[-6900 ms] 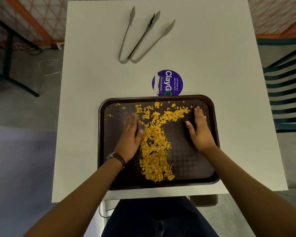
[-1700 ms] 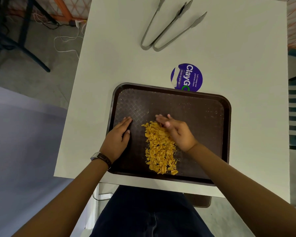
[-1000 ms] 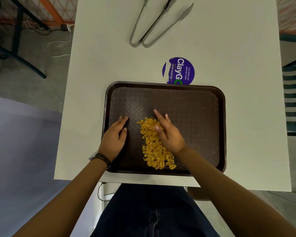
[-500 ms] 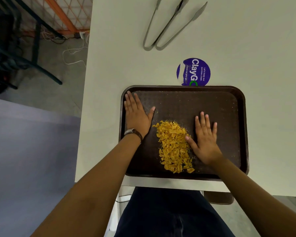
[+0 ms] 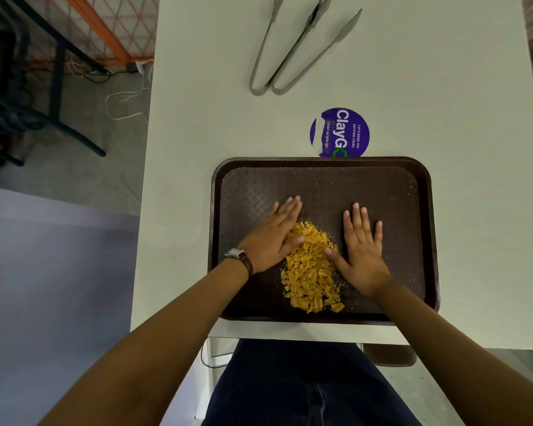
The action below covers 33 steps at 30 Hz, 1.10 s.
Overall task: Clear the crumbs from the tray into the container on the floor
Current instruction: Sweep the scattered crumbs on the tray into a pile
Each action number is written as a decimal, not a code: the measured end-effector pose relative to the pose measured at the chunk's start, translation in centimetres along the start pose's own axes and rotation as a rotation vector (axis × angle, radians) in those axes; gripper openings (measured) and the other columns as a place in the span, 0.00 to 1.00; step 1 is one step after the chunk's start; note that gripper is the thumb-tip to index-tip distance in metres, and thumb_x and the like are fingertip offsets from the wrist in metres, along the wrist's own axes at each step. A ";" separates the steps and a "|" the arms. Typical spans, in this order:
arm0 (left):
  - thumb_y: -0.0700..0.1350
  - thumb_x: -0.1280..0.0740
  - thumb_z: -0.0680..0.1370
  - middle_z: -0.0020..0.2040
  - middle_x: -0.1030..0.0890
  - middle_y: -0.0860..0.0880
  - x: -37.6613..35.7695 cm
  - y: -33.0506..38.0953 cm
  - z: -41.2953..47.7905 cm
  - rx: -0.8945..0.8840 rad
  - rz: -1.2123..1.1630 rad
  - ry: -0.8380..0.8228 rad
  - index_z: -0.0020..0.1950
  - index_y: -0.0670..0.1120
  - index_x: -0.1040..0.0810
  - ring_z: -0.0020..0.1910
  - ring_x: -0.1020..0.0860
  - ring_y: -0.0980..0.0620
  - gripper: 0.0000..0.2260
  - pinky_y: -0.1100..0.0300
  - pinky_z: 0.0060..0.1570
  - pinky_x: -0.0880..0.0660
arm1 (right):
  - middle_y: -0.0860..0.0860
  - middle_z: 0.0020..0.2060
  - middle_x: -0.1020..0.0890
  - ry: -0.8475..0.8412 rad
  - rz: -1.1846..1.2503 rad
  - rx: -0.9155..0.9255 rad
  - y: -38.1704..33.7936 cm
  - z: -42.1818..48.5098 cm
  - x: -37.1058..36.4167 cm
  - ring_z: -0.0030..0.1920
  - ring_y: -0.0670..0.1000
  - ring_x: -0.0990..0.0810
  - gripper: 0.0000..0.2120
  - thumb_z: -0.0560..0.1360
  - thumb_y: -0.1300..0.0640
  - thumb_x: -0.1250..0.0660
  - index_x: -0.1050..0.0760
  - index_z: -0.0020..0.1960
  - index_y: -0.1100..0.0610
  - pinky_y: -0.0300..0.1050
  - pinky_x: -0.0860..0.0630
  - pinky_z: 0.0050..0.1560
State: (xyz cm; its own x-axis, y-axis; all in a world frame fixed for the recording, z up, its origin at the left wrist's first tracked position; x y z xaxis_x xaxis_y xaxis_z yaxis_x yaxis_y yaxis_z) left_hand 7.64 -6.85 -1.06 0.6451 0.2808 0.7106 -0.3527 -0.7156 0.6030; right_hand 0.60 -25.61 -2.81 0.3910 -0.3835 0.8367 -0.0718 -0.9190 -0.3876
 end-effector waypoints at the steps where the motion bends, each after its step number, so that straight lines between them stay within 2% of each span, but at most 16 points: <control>1: 0.58 0.51 0.79 0.73 0.61 0.54 -0.1 -0.3 -0.6 0.003 -0.018 0.003 0.75 0.46 0.59 0.71 0.64 0.58 0.31 0.61 0.69 0.61 | 0.52 0.75 0.66 0.001 0.002 -0.001 0.0 0.0 0.1 0.74 0.49 0.70 0.45 0.70 0.26 0.64 0.65 0.75 0.56 0.48 0.77 0.70; 3: 0.58 0.50 0.79 0.74 0.61 0.52 0.3 -1.7 -1.3 0.068 -0.036 0.148 0.75 0.46 0.58 0.74 0.63 0.54 0.31 0.57 0.72 0.61 | 0.51 0.74 0.66 0.003 0.004 -0.004 -0.1 -0.1 0.2 0.74 0.48 0.71 0.44 0.70 0.26 0.64 0.65 0.75 0.56 0.47 0.78 0.69; 6: 0.57 0.50 0.79 0.76 0.61 0.43 1.6 -4.5 -1.2 0.349 0.028 0.328 0.75 0.41 0.59 0.75 0.62 0.47 0.32 0.54 0.73 0.63 | 0.51 0.74 0.66 0.005 0.008 -0.005 -0.1 0.0 0.2 0.74 0.48 0.71 0.44 0.71 0.27 0.63 0.65 0.75 0.55 0.46 0.78 0.68; 9: 0.59 0.50 0.79 0.75 0.61 0.37 2.1 -5.4 -0.1 0.528 0.138 0.309 0.74 0.36 0.61 0.75 0.62 0.42 0.36 0.53 0.73 0.64 | 0.52 0.75 0.66 0.008 0.012 -0.003 0.0 0.1 0.1 0.74 0.49 0.70 0.44 0.71 0.27 0.63 0.64 0.76 0.56 0.47 0.78 0.69; 14: 0.65 0.53 0.76 0.75 0.59 0.34 1.9 -4.9 1.7 0.597 0.170 0.313 0.73 0.35 0.60 0.75 0.61 0.40 0.41 0.51 0.71 0.65 | 0.52 0.75 0.65 -0.003 0.009 0.031 0.4 -0.1 0.1 0.75 0.49 0.69 0.45 0.71 0.27 0.62 0.63 0.76 0.56 0.50 0.76 0.70; 17: 0.65 0.54 0.75 0.75 0.61 0.35 1.9 -3.8 2.9 0.525 0.115 0.319 0.74 0.36 0.61 0.75 0.62 0.41 0.41 0.51 0.71 0.66 | 0.52 0.76 0.64 -0.026 -0.007 0.070 0.4 -0.1 0.1 0.75 0.49 0.68 0.47 0.70 0.26 0.63 0.63 0.77 0.57 0.55 0.72 0.72; 21: 0.66 0.57 0.75 0.76 0.61 0.38 0.7 -1.9 4.0 0.345 0.123 0.273 0.74 0.38 0.61 0.75 0.63 0.44 0.40 0.53 0.71 0.67 | 0.52 0.76 0.64 -0.024 0.008 0.069 0.5 0.0 -0.1 0.75 0.49 0.68 0.47 0.70 0.26 0.63 0.63 0.77 0.58 0.55 0.71 0.72; 25: 0.61 0.56 0.76 0.77 0.56 0.42 -0.9 0.4 4.8 0.030 0.102 0.082 0.75 0.40 0.57 0.76 0.59 0.49 0.35 0.51 0.74 0.62 | 0.52 0.77 0.62 0.024 0.082 0.083 0.5 0.0 0.0 0.75 0.47 0.67 0.46 0.71 0.27 0.61 0.61 0.77 0.57 0.53 0.72 0.72; 27: 0.56 0.53 0.79 0.77 0.50 0.44 -0.7 1.6 4.5 -0.070 -0.018 0.010 0.75 0.42 0.53 0.75 0.55 0.53 0.29 0.50 0.75 0.56 | 0.50 0.77 0.57 0.075 0.252 0.081 0.3 -0.2 0.5 0.76 0.46 0.64 0.44 0.72 0.28 0.57 0.58 0.77 0.56 0.50 0.71 0.73; 29: 0.51 0.51 0.81 0.76 0.43 0.46 0.0 2.2 3.5 -0.090 -0.146 -0.031 0.75 0.45 0.46 0.73 0.51 0.57 0.23 0.58 0.74 0.52 | 0.49 0.77 0.53 0.141 0.439 0.074 0.5 -0.3 1.3 0.76 0.45 0.59 0.42 0.74 0.30 0.53 0.55 0.77 0.56 0.47 0.68 0.74; 31: 0.49 0.50 0.82 0.75 0.40 0.48 0.8 2.0 2.0 -0.074 -0.206 0.019 0.74 0.47 0.43 0.71 0.49 0.60 0.21 0.66 0.70 0.51 | 0.50 0.77 0.50 0.229 0.451 0.068 1.5 0.1 2.4 0.77 0.47 0.56 0.39 0.76 0.35 0.49 0.52 0.77 0.58 0.47 0.65 0.75; 33: 0.55 0.52 0.80 0.74 0.40 0.50 1.7 1.1 0.5 -0.027 -0.258 0.138 0.74 0.49 0.43 0.73 0.47 0.57 0.23 0.62 0.71 0.47 | 0.53 0.77 0.49 0.333 0.393 -0.031 3.2 1.7 3.5 0.77 0.50 0.54 0.36 0.76 0.39 0.50 0.50 0.77 0.59 0.51 0.64 0.75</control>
State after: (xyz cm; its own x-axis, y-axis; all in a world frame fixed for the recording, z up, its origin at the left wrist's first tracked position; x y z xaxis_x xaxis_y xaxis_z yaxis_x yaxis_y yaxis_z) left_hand 8.67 -7.45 0.58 0.6183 0.5373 0.5737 -0.2078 -0.5922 0.7785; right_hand 3.27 -29.78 -1.76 0.0155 -0.7044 0.7097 -0.1839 -0.6997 -0.6904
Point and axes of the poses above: each hand's wrist, its own z-axis towards the middle knuckle, its own x-axis out of the back of the hand, y = z × x, the point moved 3 cm from there along z, towards the middle knuckle
